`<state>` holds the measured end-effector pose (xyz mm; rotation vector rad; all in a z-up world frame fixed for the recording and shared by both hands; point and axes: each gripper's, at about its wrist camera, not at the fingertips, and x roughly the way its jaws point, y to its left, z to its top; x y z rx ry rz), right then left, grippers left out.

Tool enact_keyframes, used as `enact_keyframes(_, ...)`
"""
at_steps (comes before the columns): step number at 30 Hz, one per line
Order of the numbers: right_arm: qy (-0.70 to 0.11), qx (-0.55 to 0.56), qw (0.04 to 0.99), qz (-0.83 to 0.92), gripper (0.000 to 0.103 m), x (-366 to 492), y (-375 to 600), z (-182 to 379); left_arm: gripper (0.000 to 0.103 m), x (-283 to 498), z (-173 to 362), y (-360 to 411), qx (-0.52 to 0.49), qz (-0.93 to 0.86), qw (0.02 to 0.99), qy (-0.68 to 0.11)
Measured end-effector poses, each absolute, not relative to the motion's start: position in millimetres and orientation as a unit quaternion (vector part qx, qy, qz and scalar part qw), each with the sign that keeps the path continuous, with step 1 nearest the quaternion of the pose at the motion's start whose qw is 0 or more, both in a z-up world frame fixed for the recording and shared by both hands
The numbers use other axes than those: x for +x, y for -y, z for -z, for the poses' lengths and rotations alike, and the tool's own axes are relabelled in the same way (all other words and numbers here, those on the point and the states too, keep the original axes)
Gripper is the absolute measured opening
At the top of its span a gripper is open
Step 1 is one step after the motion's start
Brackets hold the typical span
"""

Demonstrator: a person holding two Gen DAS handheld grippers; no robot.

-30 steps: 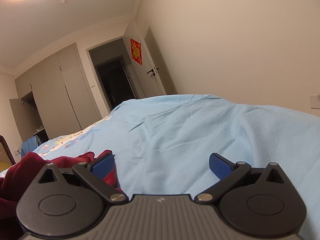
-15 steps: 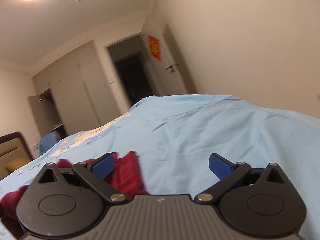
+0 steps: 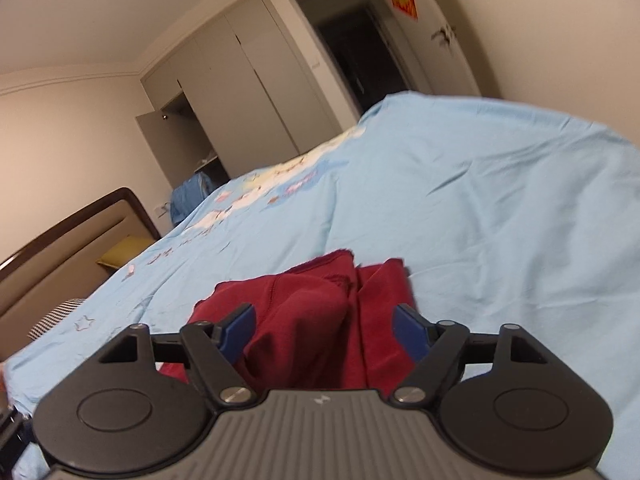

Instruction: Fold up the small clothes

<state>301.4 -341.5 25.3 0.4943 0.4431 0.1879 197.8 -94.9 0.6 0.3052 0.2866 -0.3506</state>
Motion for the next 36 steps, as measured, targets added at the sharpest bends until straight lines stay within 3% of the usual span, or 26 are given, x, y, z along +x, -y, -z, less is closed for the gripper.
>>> enact_keyframes(5, -0.26, 0.259, 0.923, -0.117, 0.072, 317.9, 338.0, -16.7, 0.076, 198.2, -0.2, 99.1, 0.166, 0.181, 0.96, -0.138)
enact_keyframes(7, -0.269, 0.248, 0.923, -0.117, 0.06, 318.3, 333.6, -11.1, 0.071, 197.9, 1.8, 101.6, 0.176, 0.182, 0.958, -0.138)
enact_keyframes(11, -0.269, 0.221, 0.931, -0.11, 0.037, 314.1, 327.2, -3.9, 0.044, 198.0, 6.0, 104.4, 0.193, 0.171, 0.956, -0.142)
enact_keyframes(17, -0.244, 0.164, 0.95, -0.106, 0.017, 307.3, 318.3, -18.2, 0.036, 199.7, 4.7, 101.6, 0.182, 0.176, 0.956, -0.148)
enact_keyframes(21, -0.194, 0.116, 0.969, -0.102, 0.015, 303.9, 314.8, -42.5, 0.029, 203.8, 0.4, 105.3, 0.17, 0.184, 0.957, -0.147)
enact_keyframes(26, -0.152, 0.08, 0.982, -0.082, 0.015, 295.7, 324.2, -71.8, 0.027, 210.1, -7.8, 116.5, 0.162, 0.211, 0.954, -0.14)
enact_keyframes(33, -0.239, 0.129, 0.96, -0.061, 0.016, 308.0, 353.2, -27.9, 0.027, 212.0, 6.9, 128.0, 0.189, 0.228, 0.941, -0.164)
enact_keyframes(36, -0.246, 0.136, 0.958, -0.058, 0.024, 301.7, 354.3, -12.4, 0.027, 210.4, 8.4, 125.6, 0.189, 0.227, 0.941, -0.163)
